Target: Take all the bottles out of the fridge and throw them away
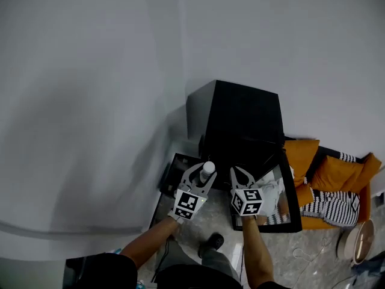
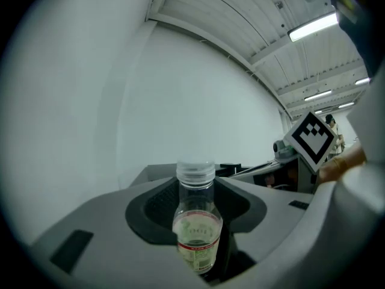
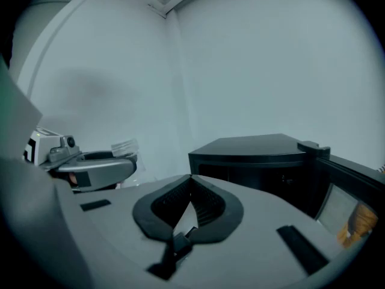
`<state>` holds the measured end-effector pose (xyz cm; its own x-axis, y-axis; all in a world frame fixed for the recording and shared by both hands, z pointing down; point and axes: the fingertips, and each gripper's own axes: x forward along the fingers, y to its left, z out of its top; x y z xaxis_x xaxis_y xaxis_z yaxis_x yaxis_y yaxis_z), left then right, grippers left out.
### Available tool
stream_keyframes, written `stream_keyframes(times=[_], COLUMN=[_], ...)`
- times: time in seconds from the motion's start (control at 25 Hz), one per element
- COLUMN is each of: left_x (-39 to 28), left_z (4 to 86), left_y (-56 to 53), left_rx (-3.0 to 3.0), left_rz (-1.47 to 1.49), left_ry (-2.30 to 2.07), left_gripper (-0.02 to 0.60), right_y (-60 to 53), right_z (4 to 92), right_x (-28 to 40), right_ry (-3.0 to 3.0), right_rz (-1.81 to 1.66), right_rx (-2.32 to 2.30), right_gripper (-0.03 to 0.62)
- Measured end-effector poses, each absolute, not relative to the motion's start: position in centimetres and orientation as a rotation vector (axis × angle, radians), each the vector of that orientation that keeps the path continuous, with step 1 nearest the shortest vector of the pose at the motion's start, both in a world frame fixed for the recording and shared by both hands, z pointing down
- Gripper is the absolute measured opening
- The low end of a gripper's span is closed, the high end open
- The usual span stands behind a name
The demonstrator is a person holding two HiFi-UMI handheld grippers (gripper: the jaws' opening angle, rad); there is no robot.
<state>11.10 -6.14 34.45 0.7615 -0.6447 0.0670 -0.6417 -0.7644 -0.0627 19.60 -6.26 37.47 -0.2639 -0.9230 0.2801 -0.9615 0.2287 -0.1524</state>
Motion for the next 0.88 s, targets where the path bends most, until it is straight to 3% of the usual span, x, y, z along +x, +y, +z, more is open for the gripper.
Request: stream_keyframes(times=[0.52, 0.88], left_x=[-4.1, -7.3], left_z=[34.4, 36.1], left_y=[-8.5, -9.8], left_rx=[-2.785, -2.776], left_rz=[-0.172, -0.198], left_ry=[1.457, 1.511], left_gripper=[0.179, 0.179], right_y=[-10.9, -11.8], right_z=[36.0, 37.5], right_x=[4.8, 1.8], right_ry=[-2.559, -2.554], right_rz=[0.392, 0.402], right_rx=[1.474, 1.405], right_gripper=[0.008, 0.008])
